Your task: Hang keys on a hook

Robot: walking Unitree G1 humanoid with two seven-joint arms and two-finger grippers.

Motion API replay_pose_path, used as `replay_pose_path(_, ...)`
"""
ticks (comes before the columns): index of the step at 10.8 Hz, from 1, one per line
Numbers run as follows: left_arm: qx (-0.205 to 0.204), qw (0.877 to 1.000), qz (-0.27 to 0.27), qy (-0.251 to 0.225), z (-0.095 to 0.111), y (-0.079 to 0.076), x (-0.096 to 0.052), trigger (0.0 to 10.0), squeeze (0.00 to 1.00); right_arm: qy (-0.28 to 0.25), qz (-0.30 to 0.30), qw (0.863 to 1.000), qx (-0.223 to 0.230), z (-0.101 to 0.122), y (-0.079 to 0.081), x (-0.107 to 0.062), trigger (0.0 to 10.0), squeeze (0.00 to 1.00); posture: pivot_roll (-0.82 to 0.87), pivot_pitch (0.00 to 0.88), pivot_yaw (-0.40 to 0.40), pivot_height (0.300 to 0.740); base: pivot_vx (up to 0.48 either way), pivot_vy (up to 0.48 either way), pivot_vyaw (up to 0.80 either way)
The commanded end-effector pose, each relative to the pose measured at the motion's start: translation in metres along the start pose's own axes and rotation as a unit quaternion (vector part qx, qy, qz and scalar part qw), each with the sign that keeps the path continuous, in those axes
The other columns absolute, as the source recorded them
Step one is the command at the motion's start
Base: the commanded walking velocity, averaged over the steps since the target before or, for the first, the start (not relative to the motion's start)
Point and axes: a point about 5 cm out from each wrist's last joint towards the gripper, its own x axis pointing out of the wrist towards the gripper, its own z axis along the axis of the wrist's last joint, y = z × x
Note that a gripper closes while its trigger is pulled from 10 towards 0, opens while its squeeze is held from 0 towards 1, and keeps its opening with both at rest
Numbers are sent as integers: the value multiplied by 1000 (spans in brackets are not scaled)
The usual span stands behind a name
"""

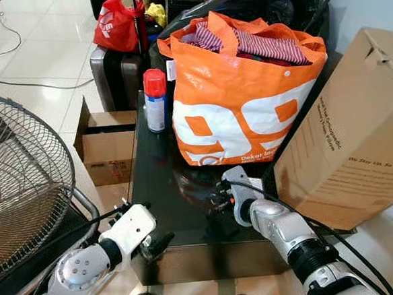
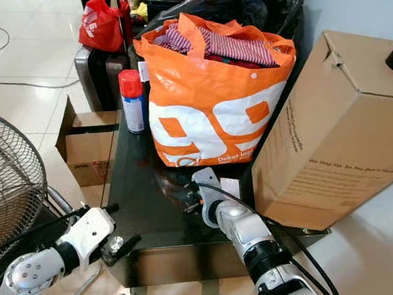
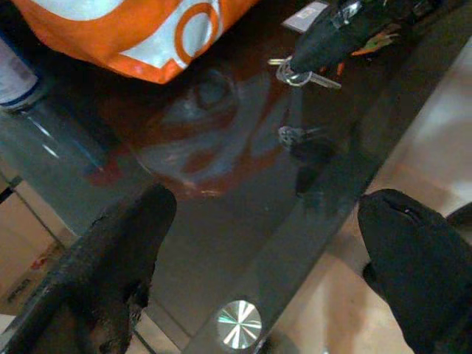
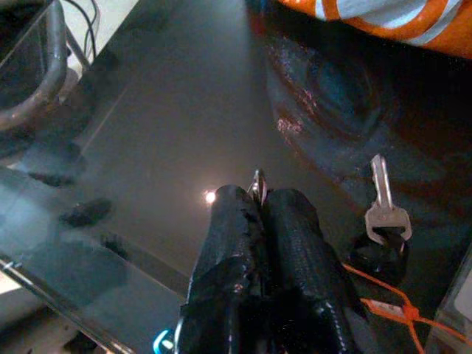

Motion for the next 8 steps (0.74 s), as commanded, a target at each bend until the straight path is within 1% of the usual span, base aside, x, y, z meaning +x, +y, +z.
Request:
replay_pose_path(1, -4, 1000, -7, 5, -6, -3, 1, 10000, 0, 0, -3, 1000, -12, 1, -2, 0, 10000, 0, 57, 96, -99, 740, 0, 0, 0)
replay_pose_path(2, -7, 1000, -6, 12, -16, -3, 6, 10000, 0, -1, 4, 1000, -14, 2, -1, -1, 10000, 188, 56, 98, -99, 740, 0, 0, 0)
replay_pose_path(3, -11, 1000, -6, 17, -24, -4, 9, 10000, 0, -3, 7, 1000, -15, 3, 0, -1, 10000, 914, 53, 102, -98, 740, 0, 0, 0)
replay_pose_path(4, -15, 1000, -8, 24, -35, -6, 15, 10000, 0, -5, 13, 1000, -17, 4, -1, -1, 10000, 1000, 50, 106, -97, 740, 0, 0, 0)
replay_pose_path(6, -18, 999, -11, 27, -45, -7, 20, 10000, 0, -4, 20, 1000, -21, 4, 0, -1, 10000, 1000, 49, 108, -97, 740, 0, 0, 0)
replay_pose_path(8, -17, 1000, -6, 23, -56, -3, 27, 10000, 0, 2, 22, 999, -42, 1, -3, -3, 10000, 1000, 50, 112, -100, 740, 0, 0, 0)
